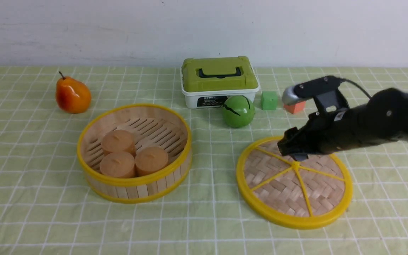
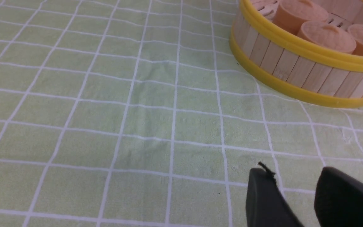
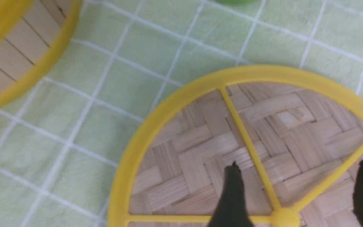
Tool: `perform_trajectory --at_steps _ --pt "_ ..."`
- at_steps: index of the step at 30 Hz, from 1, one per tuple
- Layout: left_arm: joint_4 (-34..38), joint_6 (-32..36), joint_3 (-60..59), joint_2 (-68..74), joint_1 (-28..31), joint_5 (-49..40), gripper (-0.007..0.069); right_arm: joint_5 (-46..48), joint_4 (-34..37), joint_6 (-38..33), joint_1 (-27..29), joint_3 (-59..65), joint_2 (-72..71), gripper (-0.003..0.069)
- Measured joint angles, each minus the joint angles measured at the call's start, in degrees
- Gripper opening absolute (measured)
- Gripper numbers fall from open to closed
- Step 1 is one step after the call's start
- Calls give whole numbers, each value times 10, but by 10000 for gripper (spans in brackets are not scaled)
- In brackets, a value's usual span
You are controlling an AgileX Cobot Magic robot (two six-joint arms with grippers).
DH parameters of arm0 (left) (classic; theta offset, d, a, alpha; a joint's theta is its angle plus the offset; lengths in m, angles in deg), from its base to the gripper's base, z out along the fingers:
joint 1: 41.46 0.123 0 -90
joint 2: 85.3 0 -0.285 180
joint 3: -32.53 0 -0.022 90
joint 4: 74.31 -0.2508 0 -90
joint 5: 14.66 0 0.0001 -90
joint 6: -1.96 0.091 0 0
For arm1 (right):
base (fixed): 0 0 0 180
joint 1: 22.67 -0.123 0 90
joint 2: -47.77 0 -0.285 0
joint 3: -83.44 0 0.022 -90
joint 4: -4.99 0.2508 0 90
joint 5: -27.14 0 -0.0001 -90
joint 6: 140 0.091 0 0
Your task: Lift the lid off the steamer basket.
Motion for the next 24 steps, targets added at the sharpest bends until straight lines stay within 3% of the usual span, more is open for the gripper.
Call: perform_trajectory --at_steps 3,6,13,15,24 --pt "0 0 0 0 0 0 239 33 0 0 0 -8 -84 525" --pt "0 0 0 0 0 0 239 64 0 3 0 -10 -166 480" --pt "0 0 0 0 0 0 239 159 -2 25 0 27 -387 62" --pt "0 0 0 0 0 0 239 164 -4 36 0 58 -449 1" --pt "0 0 0 0 0 0 239 161 -75 72 0 174 -628 -20"
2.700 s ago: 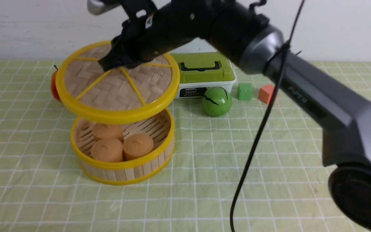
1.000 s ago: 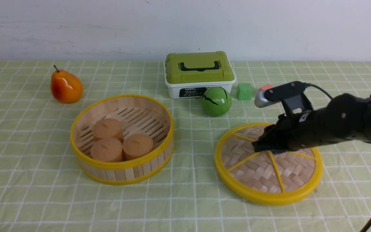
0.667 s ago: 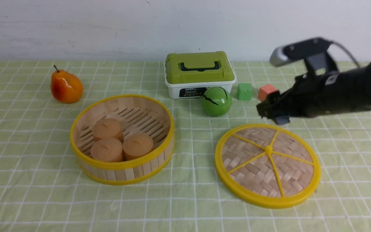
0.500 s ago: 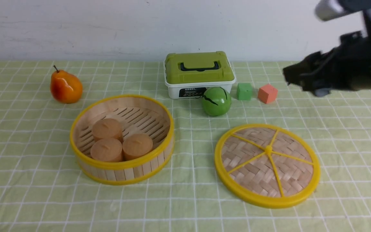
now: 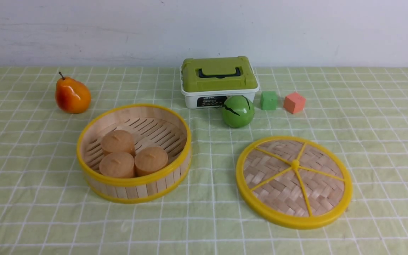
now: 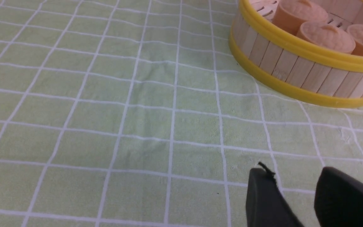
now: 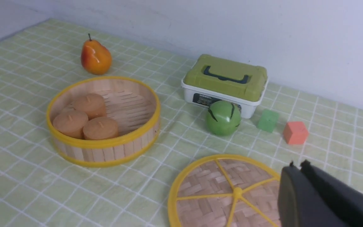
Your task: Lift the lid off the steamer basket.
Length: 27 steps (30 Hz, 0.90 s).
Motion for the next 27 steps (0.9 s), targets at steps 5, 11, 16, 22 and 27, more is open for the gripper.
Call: perform_trajectory --at_steps 5,11,16,22,27 --pt "0 0 0 0 0 0 239 18 -35 1 0 18 -36 -15" --pt "0 0 0 0 0 0 239 38 -37 1 0 20 -38 -10" --pt "0 0 0 0 0 0 239 56 -56 14 1 20 -38 -6" --pt "0 0 0 0 0 0 239 -13 -137 73 6 87 -76 2" --pt "0 0 0 0 0 0 239 -149 -196 172 65 231 -151 7"
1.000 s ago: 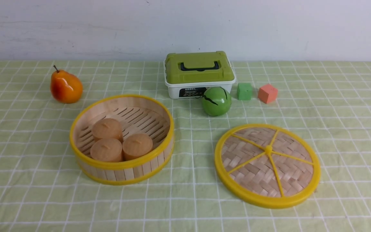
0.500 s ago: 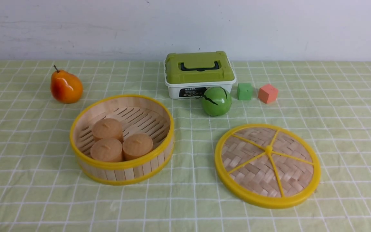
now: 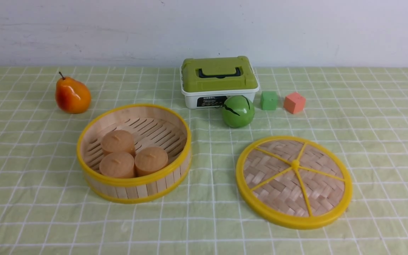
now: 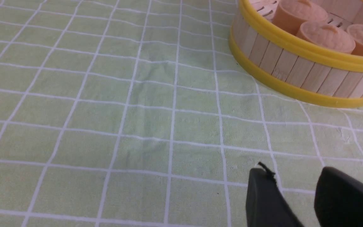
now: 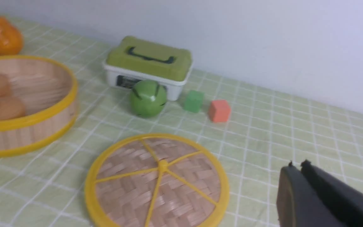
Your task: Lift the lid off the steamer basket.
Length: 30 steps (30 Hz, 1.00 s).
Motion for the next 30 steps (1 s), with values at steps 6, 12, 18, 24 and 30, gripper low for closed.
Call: perform_trajectory --at_steps 6,12,18,24,30 --pt "0 0 0 0 0 0 239 -53 -15 98 102 194 -137 16" --pt "0 0 0 0 0 -1 239 -28 -19 108 124 248 -178 22" --pt "0 0 0 0 0 -1 239 14 -22 108 124 246 -178 27" --pt "0 0 0 0 0 -1 239 25 -22 108 124 244 -178 43" --pt "0 0 0 0 0 -1 239 28 -23 108 124 243 -178 50"
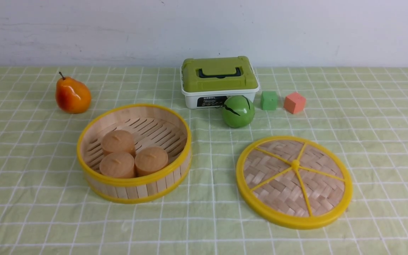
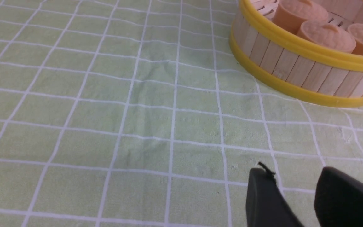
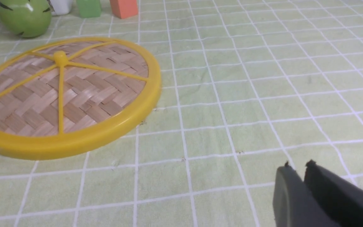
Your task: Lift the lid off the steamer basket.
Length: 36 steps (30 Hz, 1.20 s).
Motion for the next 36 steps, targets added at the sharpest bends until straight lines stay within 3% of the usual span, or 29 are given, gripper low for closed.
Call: perform_trajectory --at_steps 36 --pt "0 0 0 0 0 0 239 1 0 1 0 0 0 83"
